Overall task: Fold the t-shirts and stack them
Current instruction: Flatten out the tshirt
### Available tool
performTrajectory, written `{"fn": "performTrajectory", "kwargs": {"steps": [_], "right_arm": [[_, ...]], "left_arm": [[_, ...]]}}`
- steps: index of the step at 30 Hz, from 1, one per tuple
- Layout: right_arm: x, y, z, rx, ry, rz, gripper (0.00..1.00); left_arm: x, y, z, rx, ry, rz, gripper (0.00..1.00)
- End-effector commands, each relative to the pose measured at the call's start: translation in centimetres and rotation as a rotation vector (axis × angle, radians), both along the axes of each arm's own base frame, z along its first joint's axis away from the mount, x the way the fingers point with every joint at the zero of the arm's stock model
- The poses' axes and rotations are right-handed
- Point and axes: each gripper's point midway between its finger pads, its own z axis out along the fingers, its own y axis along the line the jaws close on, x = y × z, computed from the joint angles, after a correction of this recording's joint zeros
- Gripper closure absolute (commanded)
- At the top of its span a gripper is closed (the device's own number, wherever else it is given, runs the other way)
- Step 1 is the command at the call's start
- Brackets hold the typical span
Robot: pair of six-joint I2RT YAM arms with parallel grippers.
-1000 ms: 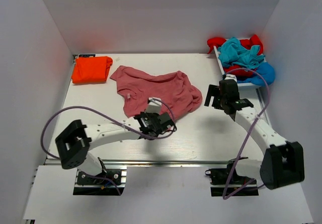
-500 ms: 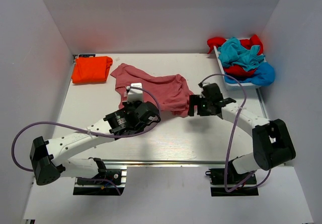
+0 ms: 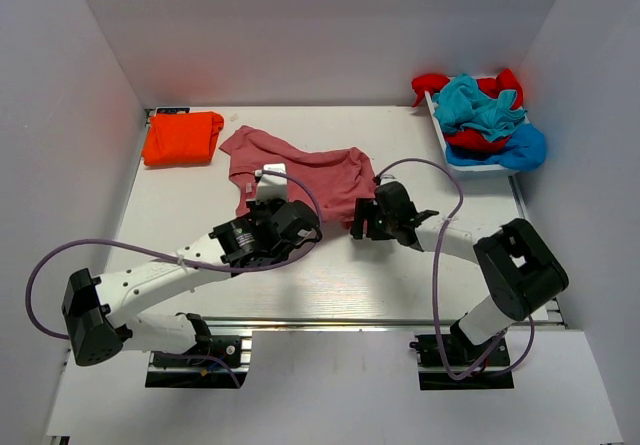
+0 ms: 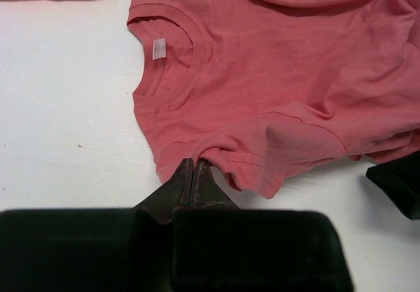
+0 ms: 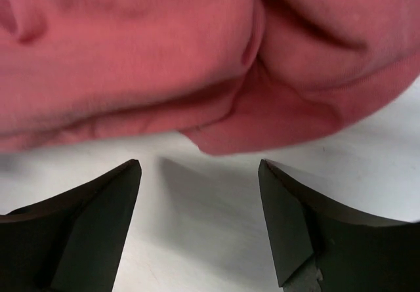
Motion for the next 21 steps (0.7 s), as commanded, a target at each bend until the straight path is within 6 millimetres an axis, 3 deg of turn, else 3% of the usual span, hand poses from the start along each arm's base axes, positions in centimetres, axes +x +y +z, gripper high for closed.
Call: {"fn": "performTrajectory", "kwargs": {"steps": [1, 3, 5, 6, 7, 9, 10, 11, 13, 15, 17, 18, 20, 21], "right_arm": [[1.9, 0.2, -0.7, 0.019, -0.051, -0.116, 0.24], [2.7, 0.3, -0.9, 0.004, -0.060, -0.140, 0.32], [3.1, 0.3, -0.9, 0.001, -0.063, -0.162, 0.47], [3.3, 0.1, -1.0, -0.004, -0.067, -0.184, 0.69], [3.3, 0.0, -1.0, -0.006, -0.065, -0.188, 0.84], [3.3, -0.7, -0.3, -0.023, -0.088, -0.215, 1.00], [3.3, -1.2, 0.0, -0.039, -0.104, -0.219, 1.00], [3.7, -1.4, 1.9, -0.021, -0.146, -0.234, 1.00], [3.4, -3.0, 2.6, -0.079, -0.178, -0.247, 1.00], [4.2, -4.7, 6.7, -0.097, -0.289, -0.295, 1.00], [4.0, -6.5, 9.1, -0.140, -0.342, -0.335, 1.00], [4.1, -7.0, 12.2, -0.117, -0.422, -0.346, 1.00], [4.7, -8.9, 14.9, -0.166, -0.509, -0.394, 1.00], [4.7, -9.6, 17.3, -0.145, -0.564, -0.421, 1.00]], "left_arm": [[0.0, 0.6, 2.2, -0.068, -0.056, 0.023, 1.00], [-0.3, 1.1, 2.1, -0.074, -0.059, 0.023, 1.00], [-0.4, 1.4, 2.2, -0.079, -0.062, 0.023, 1.00], [-0.4, 1.4, 2.2, -0.079, -0.062, 0.023, 1.00], [-0.6, 1.7, 2.2, -0.074, -0.059, 0.023, 1.00], [-0.8, 2.2, 2.3, -0.057, -0.058, 0.029, 1.00], [-0.7, 2.4, 2.4, -0.052, -0.067, 0.038, 1.00], [-0.9, 2.7, 2.6, -0.055, -0.068, 0.038, 1.00], [-0.8, 2.8, 3.5, -0.054, -0.082, 0.043, 1.00], [-0.6, 3.1, 4.8, -0.045, -0.103, 0.059, 1.00], [-0.3, 3.8, 6.3, -0.022, -0.139, 0.097, 1.00], [-0.3, 4.1, 8.0, -0.034, -0.160, 0.111, 1.00], [-0.2, 4.8, 9.8, -0.026, -0.192, 0.142, 1.00], [-0.2, 5.1, 11.4, -0.046, -0.218, 0.159, 1.00]]}}
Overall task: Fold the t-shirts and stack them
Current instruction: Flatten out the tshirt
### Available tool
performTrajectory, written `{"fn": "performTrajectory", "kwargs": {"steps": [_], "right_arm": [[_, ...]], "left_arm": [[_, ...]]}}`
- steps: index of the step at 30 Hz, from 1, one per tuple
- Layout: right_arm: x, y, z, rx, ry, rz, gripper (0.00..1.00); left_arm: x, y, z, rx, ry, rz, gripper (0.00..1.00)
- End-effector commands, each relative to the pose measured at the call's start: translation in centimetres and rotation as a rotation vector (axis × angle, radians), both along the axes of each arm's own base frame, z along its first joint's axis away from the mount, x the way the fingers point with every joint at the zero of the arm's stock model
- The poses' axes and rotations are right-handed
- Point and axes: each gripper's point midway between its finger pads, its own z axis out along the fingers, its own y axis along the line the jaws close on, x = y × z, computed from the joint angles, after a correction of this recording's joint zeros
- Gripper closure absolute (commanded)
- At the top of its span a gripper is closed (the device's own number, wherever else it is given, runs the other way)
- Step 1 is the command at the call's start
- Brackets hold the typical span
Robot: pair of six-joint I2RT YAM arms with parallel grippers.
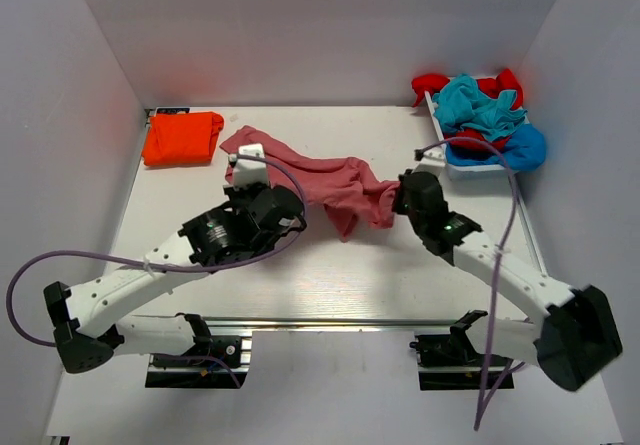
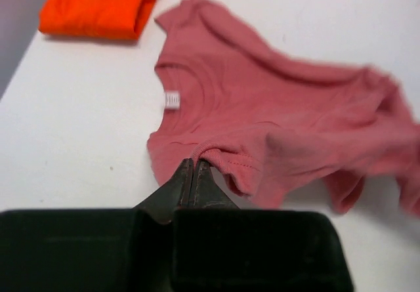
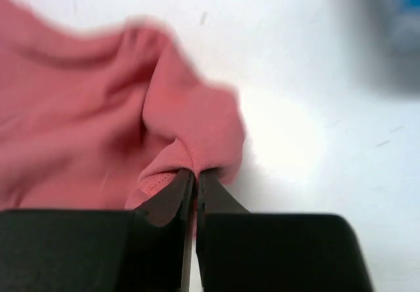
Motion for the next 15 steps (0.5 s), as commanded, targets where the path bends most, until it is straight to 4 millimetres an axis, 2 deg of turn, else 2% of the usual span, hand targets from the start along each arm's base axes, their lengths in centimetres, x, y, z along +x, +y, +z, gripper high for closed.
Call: {"fn": "performTrajectory", "kwargs": {"steps": [1, 3, 4, 5, 6, 7, 8, 9, 10, 11, 12, 13, 14, 15], "right_arm": [[1.4, -4.9, 7.0, -0.119, -0.193, -0.168, 1.00], [1.6, -5.7, 10.2, -0.145, -0.256, -0.180, 1.00], [1.8, -7.3, 13.1, -0.188, -0.312, -0.230, 1.00], [1.7, -7.6, 14.5, -0.189, -0.339, -0.238, 1.00], [1.7, -8.2, 15.9, -0.200, -0.364, -0.253, 1.00], [1.8, -8.6, 17.8, -0.192, -0.400, -0.266, 1.00], [1.7, -8.9, 20.4, -0.228, -0.449, -0.251, 1.00], [1.6, -9.5, 21.6, -0.237, -0.469, -0.273, 1.00], [1.4, -10.1, 24.0, -0.217, -0.506, -0.312, 1.00], [0.8, -11.7, 26.9, -0.256, -0.545, -0.364, 1.00], [0.2, -12.3, 29.7, -0.246, -0.590, -0.388, 1.00], [-0.3, -12.9, 31.3, -0.238, -0.616, -0.409, 1.00], [-0.7, -13.3, 32.6, -0.240, -0.637, -0.415, 1.00], [-2.3, -14.3, 36.9, -0.215, -0.724, -0.442, 1.00]], "left_arm": [[0.1, 2.7, 6.0, -0.031, -0.134, 0.109, 1.00], [-0.2, 4.2, 8.5, -0.022, -0.184, 0.132, 1.00], [-0.1, 4.3, 9.8, -0.052, -0.223, 0.141, 1.00], [-0.2, 4.6, 11.2, -0.066, -0.251, 0.146, 1.00], [-0.6, 5.8, 12.6, -0.001, -0.264, 0.130, 1.00], [-0.5, 5.9, 15.1, -0.082, -0.335, 0.151, 1.00], [-0.6, 6.4, 16.4, -0.083, -0.363, 0.149, 1.00], [-1.0, 7.7, 17.8, 0.040, -0.365, 0.145, 1.00], [-1.7, 9.2, 20.9, -0.104, -0.458, 0.193, 1.00], [-2.2, 10.1, 22.2, -0.112, -0.481, 0.203, 1.00], [-2.5, 10.9, 23.4, -0.085, -0.491, 0.198, 1.00], [-3.0, 11.7, 24.5, -0.098, -0.506, 0.192, 1.00], [-3.8, 13.0, 26.9, -0.155, -0.540, 0.193, 1.00], [-4.0, 13.1, 28.5, -0.172, -0.580, 0.147, 1.00]]}}
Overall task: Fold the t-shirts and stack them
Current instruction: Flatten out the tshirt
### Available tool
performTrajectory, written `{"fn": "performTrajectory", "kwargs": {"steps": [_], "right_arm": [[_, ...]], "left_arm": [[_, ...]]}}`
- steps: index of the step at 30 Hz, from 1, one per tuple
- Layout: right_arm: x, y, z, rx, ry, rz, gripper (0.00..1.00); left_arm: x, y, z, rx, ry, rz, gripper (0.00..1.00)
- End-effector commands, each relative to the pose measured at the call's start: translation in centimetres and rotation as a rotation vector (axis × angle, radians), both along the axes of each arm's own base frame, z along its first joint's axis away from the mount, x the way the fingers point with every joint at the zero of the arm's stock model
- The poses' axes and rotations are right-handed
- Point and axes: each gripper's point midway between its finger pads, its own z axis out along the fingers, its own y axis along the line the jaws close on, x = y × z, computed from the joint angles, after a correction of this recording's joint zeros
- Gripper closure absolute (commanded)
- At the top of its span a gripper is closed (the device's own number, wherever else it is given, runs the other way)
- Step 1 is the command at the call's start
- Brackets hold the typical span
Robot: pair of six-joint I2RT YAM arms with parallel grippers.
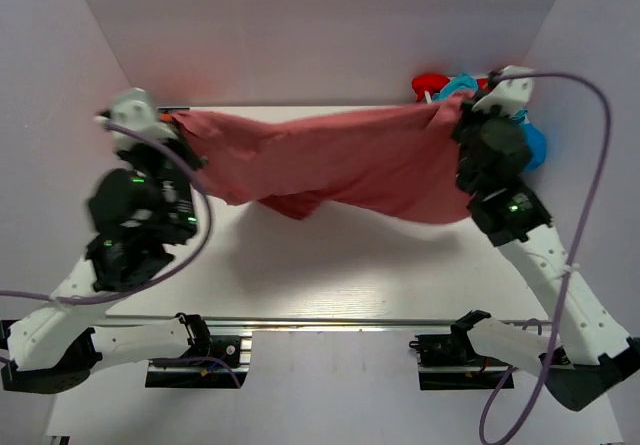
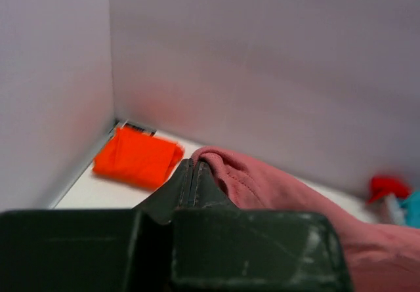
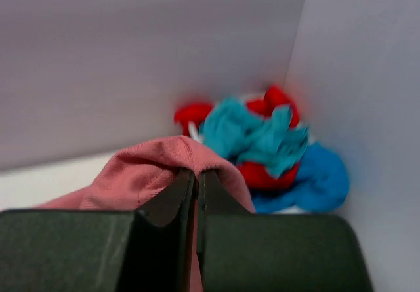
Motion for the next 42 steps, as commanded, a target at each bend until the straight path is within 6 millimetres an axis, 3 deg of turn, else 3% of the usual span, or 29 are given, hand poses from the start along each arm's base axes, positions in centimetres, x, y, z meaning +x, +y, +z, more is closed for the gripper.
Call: {"fn": "performTrajectory", "kwargs": {"steps": [1, 2, 3, 4, 6, 7, 9, 10, 12, 15, 20, 28, 35, 38, 42], "right_arm": [[-4.2, -4.6, 11.0, 0.015, -0.243, -0.126, 1.00], [-4.6, -4.9, 12.1, 0.016, -0.268, -0.126, 1.00], [-6.2, -5.7, 15.2, 0.012, -0.329, -0.125, 1.00], [-6.6, -5.7, 16.2, 0.007, -0.350, -0.107, 1.00], [-8.5, -6.1, 19.6, -0.010, -0.424, -0.078, 1.00], [-9.8, -6.8, 21.3, 0.002, -0.462, -0.085, 1.00], [-10.7, -7.4, 23.0, -0.014, -0.482, -0.091, 1.00], [-11.5, -7.9, 23.9, -0.017, -0.502, -0.099, 1.00], [-12.4, -8.6, 24.8, -0.028, -0.526, -0.118, 1.00], [-13.1, -8.7, 25.1, -0.029, -0.543, -0.100, 1.00], [-14.0, -7.6, 24.7, -0.024, -0.538, 0.009, 1.00], [-15.5, -7.7, 23.9, -0.006, -0.548, 0.053, 1.00], [-15.3, -7.3, 22.3, -0.005, -0.496, 0.081, 1.00], [-15.5, -6.7, 21.3, 0.019, -0.485, 0.129, 1.00], [-14.1, -3.9, 18.5, 0.005, -0.410, 0.247, 1.00]], "left_arm": [[-2.4, 4.4, 7.6, -0.067, -0.150, -0.010, 1.00], [-3.2, 5.2, 10.1, -0.083, -0.207, -0.058, 1.00], [-2.9, 4.4, 10.9, -0.064, -0.215, -0.079, 1.00], [-3.7, 5.4, 13.1, -0.091, -0.258, -0.101, 1.00], [-3.9, 4.1, 15.1, -0.040, -0.289, -0.194, 1.00], [-4.2, 4.0, 17.2, -0.060, -0.324, -0.223, 1.00], [-4.4, 3.3, 19.0, -0.043, -0.359, -0.270, 1.00], [-5.1, 4.1, 20.5, -0.063, -0.400, -0.276, 1.00], [-5.4, 2.9, 21.7, -0.041, -0.451, -0.339, 1.00], [-5.5, 1.0, 22.2, -0.013, -0.496, -0.413, 1.00], [-6.0, 0.5, 22.7, -0.013, -0.532, -0.454, 1.00], [-5.6, -0.5, 22.6, -0.011, -0.530, -0.466, 1.00], [-6.3, 1.2, 22.4, -0.036, -0.537, -0.447, 1.00], [-6.4, 0.8, 21.6, -0.048, -0.514, -0.482, 1.00], [-6.9, 2.0, 21.3, -0.080, -0.519, -0.473, 1.00]]}}
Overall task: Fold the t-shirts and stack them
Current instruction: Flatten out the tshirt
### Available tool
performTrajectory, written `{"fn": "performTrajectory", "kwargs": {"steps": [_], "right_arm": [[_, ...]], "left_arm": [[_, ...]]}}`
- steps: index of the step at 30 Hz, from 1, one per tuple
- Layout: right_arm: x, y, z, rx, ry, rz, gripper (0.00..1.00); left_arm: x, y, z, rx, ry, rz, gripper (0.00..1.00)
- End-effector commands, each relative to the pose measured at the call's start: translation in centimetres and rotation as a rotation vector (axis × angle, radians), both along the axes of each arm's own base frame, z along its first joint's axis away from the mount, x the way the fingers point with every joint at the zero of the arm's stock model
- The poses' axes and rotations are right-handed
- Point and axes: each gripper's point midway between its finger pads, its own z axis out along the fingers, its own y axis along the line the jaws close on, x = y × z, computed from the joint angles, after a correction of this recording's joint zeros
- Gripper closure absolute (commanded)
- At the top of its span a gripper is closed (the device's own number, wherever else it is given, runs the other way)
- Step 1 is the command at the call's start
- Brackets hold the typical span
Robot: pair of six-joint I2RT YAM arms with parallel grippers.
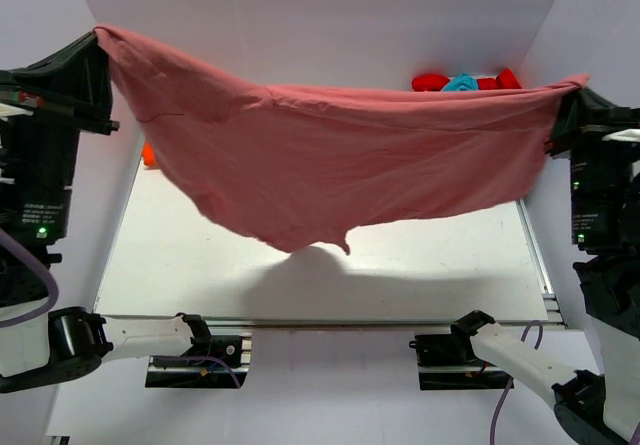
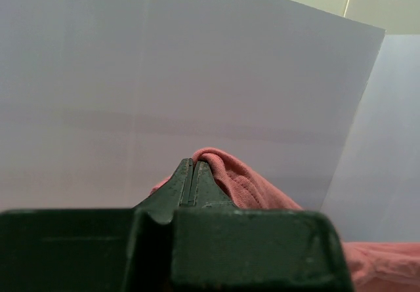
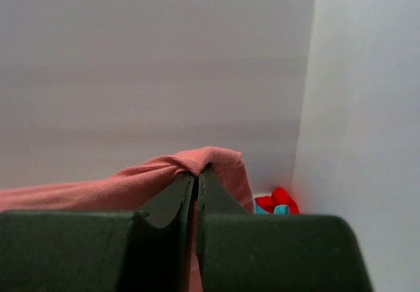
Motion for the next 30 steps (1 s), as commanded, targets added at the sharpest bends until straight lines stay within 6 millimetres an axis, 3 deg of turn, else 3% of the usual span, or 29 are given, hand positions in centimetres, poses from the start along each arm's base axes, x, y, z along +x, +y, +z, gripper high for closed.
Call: {"fn": "performTrajectory", "kwargs": {"steps": [1, 9, 10, 13, 17, 22, 26, 27, 29, 30], "right_arm": [[0.3, 2.0, -1.0, 0.006, 0.024, 0.106, 1.00], [1.6, 5.0, -4.4, 0.021, 0.116, 0.234, 1.00], [0.5, 4.6, -4.2, 0.041, 0.096, 0.250, 1.00], [0.5, 5.7, -5.4, 0.023, 0.125, 0.306, 1.00], [0.0, 6.6, -7.1, 0.083, 0.174, 0.372, 1.00], [-2.6, 6.5, -6.8, 0.107, 0.134, 0.446, 1.00], [-3.0, 5.2, -7.4, 0.148, 0.113, 0.399, 1.00], [-2.1, 5.2, -8.4, 0.153, 0.141, 0.374, 1.00], [-0.9, 5.4, -9.5, 0.151, 0.178, 0.351, 1.00], [0.0, 5.5, -10.5, 0.151, 0.207, 0.326, 1.00]], "left_arm": [[-0.7, 1.4, 0.4, -0.059, -0.011, -0.008, 1.00], [-1.7, 4.5, 2.4, -0.094, -0.036, 0.061, 1.00], [-1.8, 4.4, 2.6, -0.079, -0.050, 0.055, 1.00], [-3.7, 4.5, 3.5, -0.050, -0.135, -0.025, 1.00], [-4.4, 4.5, 3.8, -0.050, -0.153, -0.066, 1.00], [-4.7, 4.9, 3.8, -0.041, -0.155, -0.073, 1.00], [-3.3, 4.3, 2.8, -0.015, -0.106, -0.012, 1.00], [-2.2, 2.9, 2.0, 0.021, -0.077, 0.006, 1.00], [-1.2, 2.5, 1.4, 0.037, -0.059, 0.053, 1.00], [0.0, 0.7, 0.4, 0.083, -0.034, 0.065, 1.00]]}}
